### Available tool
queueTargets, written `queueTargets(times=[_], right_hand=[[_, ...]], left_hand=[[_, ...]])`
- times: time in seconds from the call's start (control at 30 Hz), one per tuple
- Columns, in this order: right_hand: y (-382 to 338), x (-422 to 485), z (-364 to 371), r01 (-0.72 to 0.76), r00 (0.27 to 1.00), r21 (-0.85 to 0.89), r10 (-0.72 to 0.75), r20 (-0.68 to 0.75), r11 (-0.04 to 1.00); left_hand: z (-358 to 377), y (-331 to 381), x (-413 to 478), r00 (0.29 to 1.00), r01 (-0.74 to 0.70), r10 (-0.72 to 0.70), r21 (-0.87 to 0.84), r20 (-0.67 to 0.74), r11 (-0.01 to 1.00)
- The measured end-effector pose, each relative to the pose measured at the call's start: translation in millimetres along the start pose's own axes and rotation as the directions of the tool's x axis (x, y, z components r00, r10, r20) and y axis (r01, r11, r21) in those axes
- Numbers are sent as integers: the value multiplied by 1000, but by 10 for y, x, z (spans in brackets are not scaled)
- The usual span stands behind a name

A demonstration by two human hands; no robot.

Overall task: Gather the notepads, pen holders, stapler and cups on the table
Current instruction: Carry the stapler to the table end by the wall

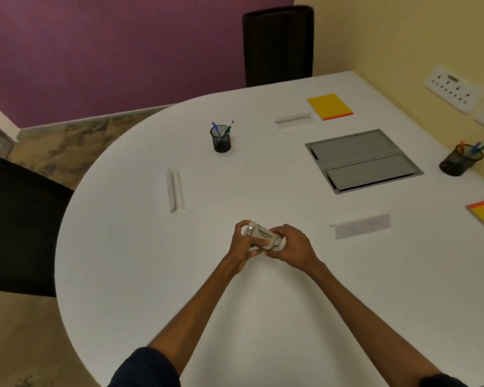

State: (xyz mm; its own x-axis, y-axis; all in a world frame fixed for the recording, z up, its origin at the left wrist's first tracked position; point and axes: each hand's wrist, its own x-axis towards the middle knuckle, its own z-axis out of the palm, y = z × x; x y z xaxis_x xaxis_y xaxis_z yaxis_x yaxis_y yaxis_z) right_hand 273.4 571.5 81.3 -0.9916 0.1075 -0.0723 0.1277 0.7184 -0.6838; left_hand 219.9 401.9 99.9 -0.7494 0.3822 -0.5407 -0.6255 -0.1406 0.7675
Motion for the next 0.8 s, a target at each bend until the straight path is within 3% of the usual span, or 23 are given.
queueTargets(times=[0.1, 0.23, 0.4, 0.57, 0.8], right_hand=[[-1, -248, -253, 69, 998, -64, -70, -12, 996], [75, -580, -569, 90, 995, -17, -91, -30, 996], [121, -1013, -813, 68, 997, 67, -65, -48, 995], [164, -1501, -1071, 0, 995, 131, 13, -95, 991], [245, -2179, -1422, -117, 948, 263, 187, -258, 958]], left_hand=[[157, -51, -259, 998, -26, 19, 112, 66, 993], [247, -90, -513, 986, -90, 43, 293, 164, 952], [427, -241, -794, 934, -352, 212, 646, 287, 677], [727, -449, -962, 844, -536, 350, 660, 407, 527], [1201, -513, -1088, 719, -695, 371, 621, 588, 362]])
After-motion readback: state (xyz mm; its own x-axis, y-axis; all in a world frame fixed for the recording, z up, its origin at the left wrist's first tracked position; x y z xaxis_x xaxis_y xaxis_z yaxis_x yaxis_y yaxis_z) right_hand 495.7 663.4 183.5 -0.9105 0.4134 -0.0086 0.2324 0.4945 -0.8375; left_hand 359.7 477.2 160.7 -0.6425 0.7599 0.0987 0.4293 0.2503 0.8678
